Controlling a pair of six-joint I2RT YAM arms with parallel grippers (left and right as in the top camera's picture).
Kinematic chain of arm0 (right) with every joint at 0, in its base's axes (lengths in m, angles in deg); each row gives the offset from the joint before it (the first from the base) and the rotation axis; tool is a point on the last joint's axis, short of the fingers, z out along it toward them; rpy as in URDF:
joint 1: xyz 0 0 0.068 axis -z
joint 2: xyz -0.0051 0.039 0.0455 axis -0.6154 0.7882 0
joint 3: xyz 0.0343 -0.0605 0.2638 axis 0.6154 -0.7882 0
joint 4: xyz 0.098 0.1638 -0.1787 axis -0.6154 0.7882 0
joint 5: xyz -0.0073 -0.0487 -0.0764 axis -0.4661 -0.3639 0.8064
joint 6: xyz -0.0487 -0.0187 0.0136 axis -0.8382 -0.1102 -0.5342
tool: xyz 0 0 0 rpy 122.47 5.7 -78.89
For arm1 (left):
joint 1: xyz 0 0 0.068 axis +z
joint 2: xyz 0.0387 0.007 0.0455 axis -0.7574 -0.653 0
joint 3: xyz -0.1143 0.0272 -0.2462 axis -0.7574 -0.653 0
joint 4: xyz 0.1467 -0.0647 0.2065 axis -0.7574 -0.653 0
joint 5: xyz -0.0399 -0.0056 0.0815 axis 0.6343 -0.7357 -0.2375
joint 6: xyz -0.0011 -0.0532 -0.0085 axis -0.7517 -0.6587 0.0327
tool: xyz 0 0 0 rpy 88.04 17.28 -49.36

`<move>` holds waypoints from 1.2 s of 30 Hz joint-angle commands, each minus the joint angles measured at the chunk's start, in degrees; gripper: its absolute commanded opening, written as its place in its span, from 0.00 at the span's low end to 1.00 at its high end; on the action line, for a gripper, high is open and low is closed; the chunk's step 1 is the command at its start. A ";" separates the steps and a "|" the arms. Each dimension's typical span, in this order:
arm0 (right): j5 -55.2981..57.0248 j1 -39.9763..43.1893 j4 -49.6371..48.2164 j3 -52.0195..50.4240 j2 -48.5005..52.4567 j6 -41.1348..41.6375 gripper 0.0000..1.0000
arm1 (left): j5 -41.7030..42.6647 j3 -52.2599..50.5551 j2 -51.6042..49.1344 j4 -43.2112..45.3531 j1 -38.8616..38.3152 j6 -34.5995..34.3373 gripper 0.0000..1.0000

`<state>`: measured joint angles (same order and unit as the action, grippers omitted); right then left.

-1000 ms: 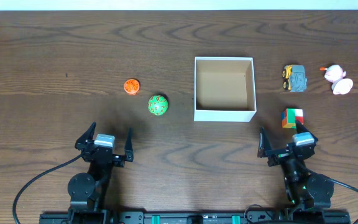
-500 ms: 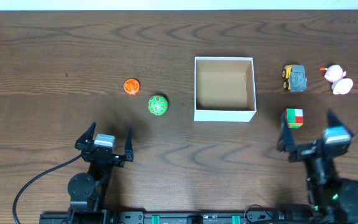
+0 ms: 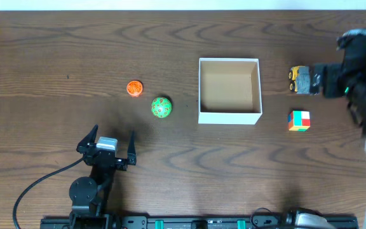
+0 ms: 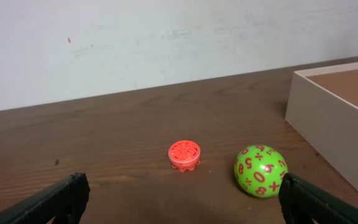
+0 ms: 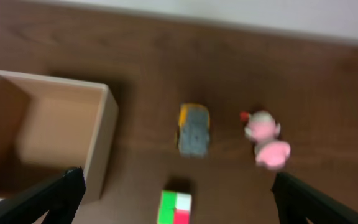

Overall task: Pack container
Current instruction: 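Move the right gripper over the small Rubik's cube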

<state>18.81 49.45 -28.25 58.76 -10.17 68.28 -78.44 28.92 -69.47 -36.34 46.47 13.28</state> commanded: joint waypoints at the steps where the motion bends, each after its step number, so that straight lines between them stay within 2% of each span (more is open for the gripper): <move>1: -1.20 2.27 7.21 9.90 7.96 -1.31 0.99 | 0.42 -1.05 0.31 -1.92 0.20 0.52 0.98; 7: -0.22 2.84 16.48 12.37 16.20 -2.21 0.99 | 0.42 -1.05 0.31 -1.92 0.20 0.52 0.98; 17: 0.81 2.84 17.31 10.69 25.66 -2.67 0.99 | 0.42 -1.05 0.31 -1.92 0.20 0.52 0.98; 21: 2.32 2.82 19.21 10.05 28.61 1.66 0.99 | 0.42 -1.05 0.28 -1.92 0.20 0.52 0.98; 30: 7.72 2.14 16.81 4.55 28.85 9.40 0.99 | 0.42 -1.05 0.31 -1.90 0.20 0.52 0.98; 36: 8.11 0.00 13.51 -1.51 27.04 10.47 0.99 | 0.42 -1.05 0.28 -1.90 0.20 0.52 0.98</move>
<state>25.85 51.15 -13.71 60.07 18.61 76.59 -78.42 28.92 -69.47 -36.31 46.47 13.28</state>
